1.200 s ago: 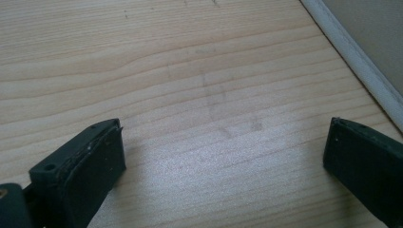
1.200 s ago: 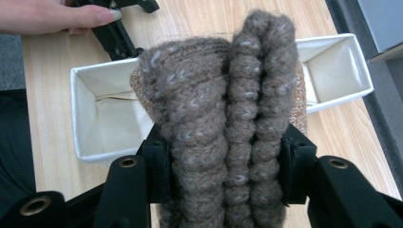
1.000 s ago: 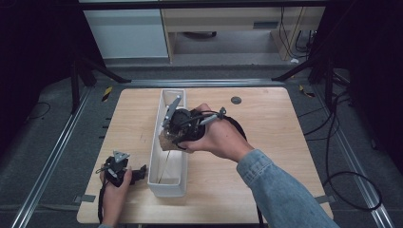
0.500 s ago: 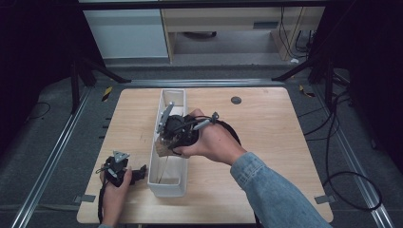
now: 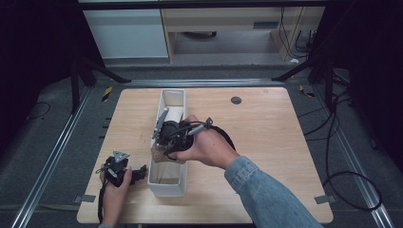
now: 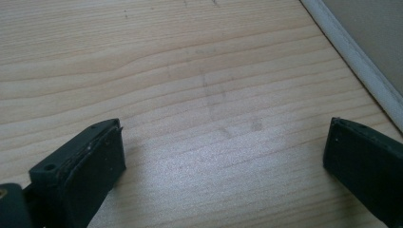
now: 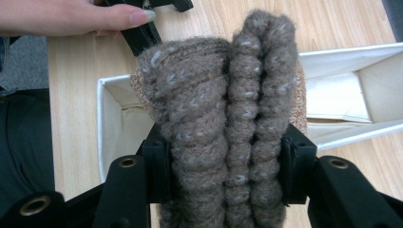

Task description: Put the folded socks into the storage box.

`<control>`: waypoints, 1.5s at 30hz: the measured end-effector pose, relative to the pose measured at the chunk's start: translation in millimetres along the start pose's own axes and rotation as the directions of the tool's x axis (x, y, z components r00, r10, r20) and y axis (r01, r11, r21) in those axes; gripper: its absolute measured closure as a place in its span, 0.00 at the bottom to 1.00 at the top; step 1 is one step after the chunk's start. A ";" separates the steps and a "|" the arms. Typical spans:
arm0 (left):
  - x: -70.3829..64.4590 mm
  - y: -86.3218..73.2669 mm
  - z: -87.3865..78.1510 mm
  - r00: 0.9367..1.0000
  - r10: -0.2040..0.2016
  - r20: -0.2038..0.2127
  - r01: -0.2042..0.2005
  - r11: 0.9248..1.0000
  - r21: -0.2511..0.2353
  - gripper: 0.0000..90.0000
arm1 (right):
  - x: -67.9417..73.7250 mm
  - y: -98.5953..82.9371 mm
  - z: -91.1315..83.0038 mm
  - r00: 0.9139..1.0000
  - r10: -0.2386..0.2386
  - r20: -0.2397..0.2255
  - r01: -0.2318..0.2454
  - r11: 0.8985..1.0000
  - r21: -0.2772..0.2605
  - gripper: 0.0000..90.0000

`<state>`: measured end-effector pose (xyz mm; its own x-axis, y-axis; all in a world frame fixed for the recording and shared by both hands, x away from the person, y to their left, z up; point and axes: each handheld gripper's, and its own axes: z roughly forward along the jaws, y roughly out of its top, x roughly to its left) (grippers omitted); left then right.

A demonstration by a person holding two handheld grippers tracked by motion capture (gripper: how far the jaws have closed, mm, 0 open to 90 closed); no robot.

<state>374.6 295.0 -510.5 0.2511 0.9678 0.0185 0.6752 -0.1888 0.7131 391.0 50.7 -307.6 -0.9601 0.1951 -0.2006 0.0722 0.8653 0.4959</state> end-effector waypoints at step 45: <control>0.0 0.0 0.0 1.000 -0.001 0.000 0.001 1.000 -0.001 0.00 | 12.6 2.5 9.6 0.999 -0.003 -0.038 0.005 0.999 0.047 0.56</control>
<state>374.6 295.0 -510.5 0.2506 0.9679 0.0180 0.6749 -0.1880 0.7135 381.6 59.7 -317.0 -0.9700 0.1742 -0.1697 0.0798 0.8872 0.4544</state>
